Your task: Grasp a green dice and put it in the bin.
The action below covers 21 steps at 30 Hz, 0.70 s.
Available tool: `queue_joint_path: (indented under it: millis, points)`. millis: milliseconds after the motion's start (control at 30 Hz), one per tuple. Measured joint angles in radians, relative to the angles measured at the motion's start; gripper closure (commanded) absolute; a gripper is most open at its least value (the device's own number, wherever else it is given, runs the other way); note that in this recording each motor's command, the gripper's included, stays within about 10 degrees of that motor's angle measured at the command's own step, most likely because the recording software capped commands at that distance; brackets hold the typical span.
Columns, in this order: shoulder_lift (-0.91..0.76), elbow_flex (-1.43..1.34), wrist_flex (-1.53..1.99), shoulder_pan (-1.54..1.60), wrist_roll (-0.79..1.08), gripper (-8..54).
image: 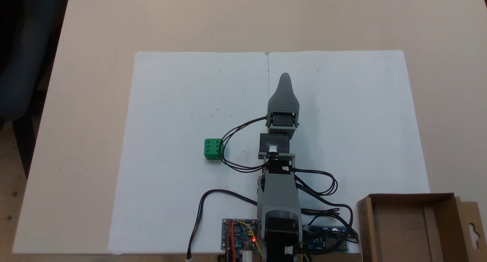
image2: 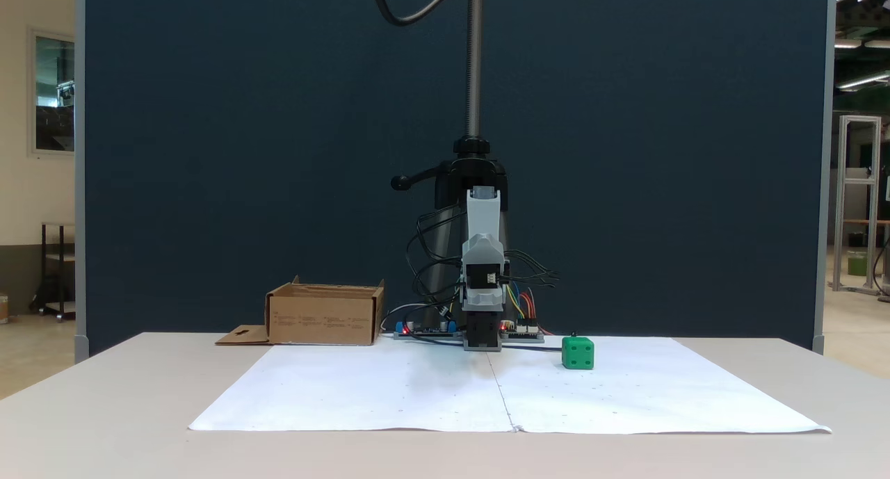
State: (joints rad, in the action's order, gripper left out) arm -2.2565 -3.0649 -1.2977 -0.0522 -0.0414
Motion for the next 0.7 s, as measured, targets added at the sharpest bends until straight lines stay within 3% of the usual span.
queue_joint_path:
  millis: [467, 700]
  points:
    - [0.0, 0.002, 0.003, 0.026, 0.044, 3.3]
    - [0.0, 0.206, 0.431, 0.029, 0.051, 3.2]
